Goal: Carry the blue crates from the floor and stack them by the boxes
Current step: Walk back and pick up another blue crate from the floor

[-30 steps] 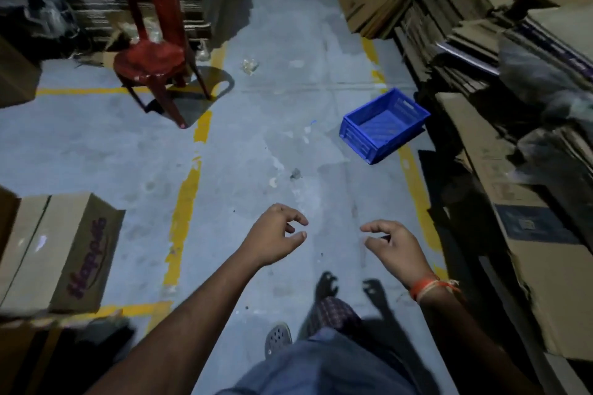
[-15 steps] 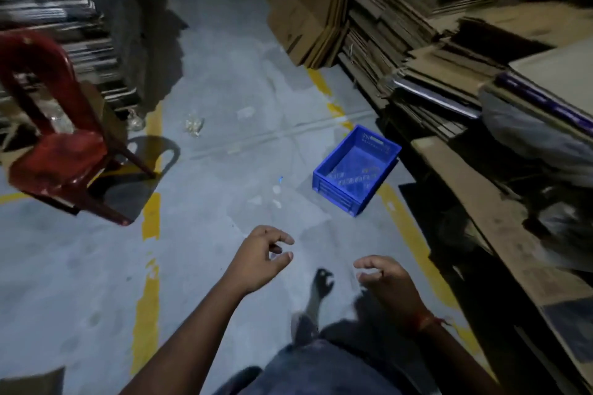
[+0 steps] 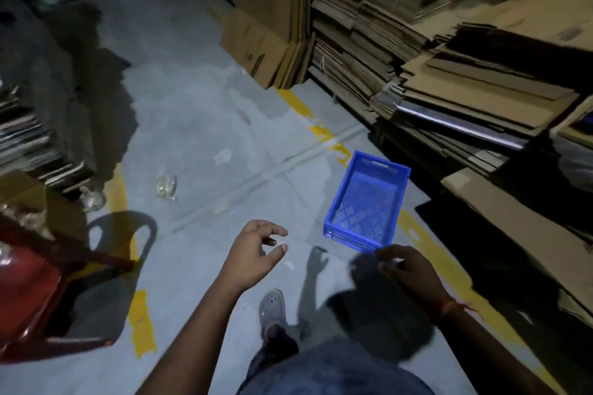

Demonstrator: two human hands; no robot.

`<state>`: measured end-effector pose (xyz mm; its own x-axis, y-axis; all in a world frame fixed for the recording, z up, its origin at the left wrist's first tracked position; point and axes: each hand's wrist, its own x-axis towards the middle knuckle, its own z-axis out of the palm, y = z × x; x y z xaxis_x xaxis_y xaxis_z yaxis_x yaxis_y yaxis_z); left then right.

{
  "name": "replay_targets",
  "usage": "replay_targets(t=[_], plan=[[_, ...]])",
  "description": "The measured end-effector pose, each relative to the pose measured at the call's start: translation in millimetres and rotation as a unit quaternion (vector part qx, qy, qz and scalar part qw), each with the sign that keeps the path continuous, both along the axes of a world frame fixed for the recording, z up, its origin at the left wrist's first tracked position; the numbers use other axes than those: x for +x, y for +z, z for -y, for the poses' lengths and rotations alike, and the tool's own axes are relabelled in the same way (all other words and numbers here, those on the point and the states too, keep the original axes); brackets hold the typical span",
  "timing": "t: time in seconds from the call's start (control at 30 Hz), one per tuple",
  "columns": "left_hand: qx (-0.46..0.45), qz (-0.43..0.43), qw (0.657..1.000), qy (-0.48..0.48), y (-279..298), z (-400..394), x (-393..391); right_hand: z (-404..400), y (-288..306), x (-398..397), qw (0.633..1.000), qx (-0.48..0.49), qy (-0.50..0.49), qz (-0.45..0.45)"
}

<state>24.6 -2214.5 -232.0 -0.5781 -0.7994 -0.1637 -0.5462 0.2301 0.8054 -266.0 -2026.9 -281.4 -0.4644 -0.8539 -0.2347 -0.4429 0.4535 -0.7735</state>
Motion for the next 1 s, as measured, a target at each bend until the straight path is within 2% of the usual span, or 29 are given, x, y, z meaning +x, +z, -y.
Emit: replay_targets(t=[0.1, 0.23, 0.4, 0.57, 0.7, 0.87, 1.0], plan=[[-0.007, 0.010, 0.998, -0.066, 2.1, 84.1, -5.3, 56.1, 7.9, 9.7, 0.997, 0.014, -0.070, 0.008], [-0.027, 0.047, 0.985, -0.164, 2.7, 199.9, -47.7, 128.1, 27.3, 4.7, 0.993, 0.036, -0.111, 0.001], [-0.029, 0.034, 0.954, -0.295, 7.2, 296.0, -139.5, 178.4, 19.1, -19.2, 0.972, 0.044, -0.228, 0.023], [-0.035, 0.044, 0.918, -0.392, -18.7, 385.5, -244.6, 243.8, -11.0, -56.5, 0.934, 0.019, -0.349, 0.074], [-0.063, 0.074, 0.866, -0.491, -34.3, 434.9, -319.7, 289.9, -34.0, -85.2, 0.906, -0.008, -0.411, 0.099], [-0.026, 0.074, 0.829, -0.554, -30.6, 471.9, -410.2, 326.7, -41.7, -105.8, 0.851, 0.000, -0.509, 0.130], [-0.045, 0.093, 0.765, -0.635, -46.3, 485.9, -487.1, 349.8, -61.1, -111.2, 0.807, 0.041, -0.575, 0.129]])
